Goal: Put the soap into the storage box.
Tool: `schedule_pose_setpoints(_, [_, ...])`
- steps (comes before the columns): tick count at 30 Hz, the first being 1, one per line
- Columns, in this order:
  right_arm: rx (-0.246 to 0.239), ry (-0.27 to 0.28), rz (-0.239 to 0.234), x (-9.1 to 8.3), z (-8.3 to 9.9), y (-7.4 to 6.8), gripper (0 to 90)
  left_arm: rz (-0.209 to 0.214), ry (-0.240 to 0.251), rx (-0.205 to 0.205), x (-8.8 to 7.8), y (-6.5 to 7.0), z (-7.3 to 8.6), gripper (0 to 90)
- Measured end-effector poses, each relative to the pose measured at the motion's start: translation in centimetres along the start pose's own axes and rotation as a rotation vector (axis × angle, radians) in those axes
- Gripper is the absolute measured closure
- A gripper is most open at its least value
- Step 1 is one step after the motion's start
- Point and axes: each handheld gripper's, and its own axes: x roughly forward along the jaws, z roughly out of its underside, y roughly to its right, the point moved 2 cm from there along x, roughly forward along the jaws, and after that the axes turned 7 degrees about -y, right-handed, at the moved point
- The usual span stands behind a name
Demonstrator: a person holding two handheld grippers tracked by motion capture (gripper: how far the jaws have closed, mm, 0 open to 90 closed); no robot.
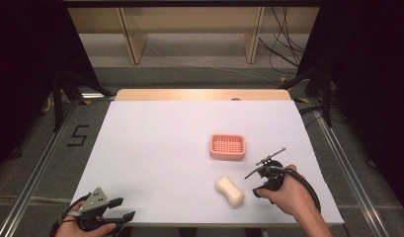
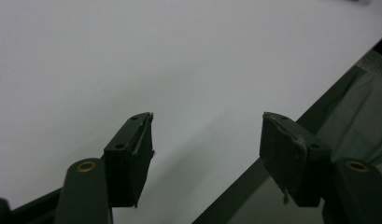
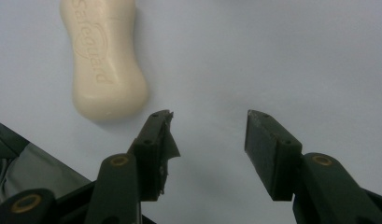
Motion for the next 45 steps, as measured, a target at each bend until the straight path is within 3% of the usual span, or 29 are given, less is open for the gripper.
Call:
schedule_pose_setpoints(2, [-0.007,0.001,0.008,-0.1,-0.1,0.0,51.2,0.001,0.0,-0.001,0.0,0.0,0.0,34.3])
schedule_pose_setpoints(3, [0.003,-0.003,0.003,-0.2,-0.2,-0.2,51.2,-0.024,-0.009,0.035,0.0,-0.3,0.0,34.3])
schedule_pose_setpoints(5, [-0.039,0.005,0.01,-0.2,-0.7,-0.2,51.1,-0.02,-0.002,0.016,0.0,-0.2,0.0,34.3])
schedule_pose_setpoints(6, [-0.023,-0.01,0.001,-0.3,-0.9,-0.6,51.1,-0.025,-0.009,0.031,-0.1,-0.4,0.0,34.3])
schedule_pose_setpoints(8, [-0.043,-0.016,-0.019,-0.3,-1.1,-0.9,51.2,-0.025,-0.007,0.029,0.0,-0.4,0.0,34.3])
schedule_pose_setpoints(11, [-0.043,-0.014,-0.004,-0.3,-1.4,-1.3,51.1,-0.024,-0.008,0.03,0.0,-0.3,-0.1,34.3])
schedule_pose_setpoints(13, [-0.069,-0.02,0.008,-0.2,-1.8,-1.7,50.8,-0.023,-0.01,0.033,0.0,-0.3,0.0,34.3])
schedule_pose_setpoints(14, [-0.05,-0.034,-0.001,-0.3,-1.9,-2.0,50.6,-0.023,-0.009,0.033,0.0,-0.3,0.0,34.3])
schedule_pose_setpoints(15, [-0.102,-0.009,-0.008,-0.2,-2.2,-2.0,50.3,-0.023,-0.009,0.032,0.0,-0.3,-0.1,34.3])
schedule_pose_setpoints(17, [-0.117,-0.008,-0.014,-0.3,-2.5,-2.3,50.0,-0.023,-0.009,0.032,0.0,-0.4,-0.1,34.3])
schedule_pose_setpoints(18, [-0.101,-0.021,-0.018,-0.4,-2.7,-2.7,49.8,-0.005,0.002,-0.004,0.0,0.0,0.0,34.3])
schedule_pose_setpoints(19, [-0.118,-0.02,-0.027,-0.4,-2.9,-2.7,49.5,-0.005,0.002,-0.004,0.0,0.0,0.0,34.3])
schedule_pose_setpoints(20, [-0.152,-0.011,-0.009,-0.3,-3.1,-2.7,49.1,-0.021,-0.007,0.027,0.0,-0.3,-0.1,34.3])
schedule_pose_setpoints(21, [-0.154,-0.001,-0.011,-0.3,-3.3,-2.8,49.1,-0.023,-0.007,0.036,0.0,-0.4,-0.1,34.3])
schedule_pose_setpoints(22, [-0.154,-0.032,-0.019,-0.4,-3.4,-3.1,49.0,-0.022,-0.007,0.032,0.0,-0.4,-0.1,34.3])
schedule_pose_setpoints(25, [-0.16,-0.01,-0.016,-0.1,-3.8,-3.4,48.5,-0.022,-0.006,0.032,0.0,-0.4,-0.1,34.3])
schedule_pose_setpoints(26, [-0.158,-0.025,-0.017,-0.1,-4.0,-3.6,48.1,-0.022,-0.006,0.032,0.0,-0.4,-0.1,34.3])
schedule_pose_setpoints(27, [-0.177,-0.014,-0.015,0.0,-4.1,-3.6,47.9,-0.02,-0.006,0.027,0.0,-0.3,-0.1,34.3])
schedule_pose_setpoints(33, [-0.176,-0.057,-0.025,0.5,-4.6,-4.3,46.4,-0.021,-0.006,0.028,0.0,-0.3,-0.1,34.3])
schedule_pose_setpoints(34, [-0.18,-0.056,-0.027,0.7,-4.7,-4.4,46.3,0.001,0.006,-0.007,0.1,0.0,0.0,34.3])
schedule_pose_setpoints(36, [-0.204,-0.06,-0.025,1.0,-5.1,-4.7,46.0,-0.014,-0.009,-0.018,0.1,-0.1,0.0,34.3])
schedule_pose_setpoints(38, [-0.185,-0.065,-0.033,1.1,-5.1,-4.9,46.1,-0.019,-0.008,-0.012,0.1,-0.1,0.0,34.3])
schedule_pose_setpoints(39, [-0.206,-0.072,-0.03,1.3,-5.4,-4.9,46.1,-0.022,-0.007,0.037,0.0,-0.4,-0.1,34.3])
schedule_pose_setpoints(44, [-0.191,-0.082,-0.031,1.7,-5.6,-5.3,46.0,-0.021,-0.005,0.03,0.0,-0.4,-0.1,34.3])
schedule_pose_setpoints(45, [-0.201,-0.085,-0.032,1.9,-5.7,-5.4,45.7,-0.011,-0.004,-0.017,0.0,-0.1,0.0,34.3])
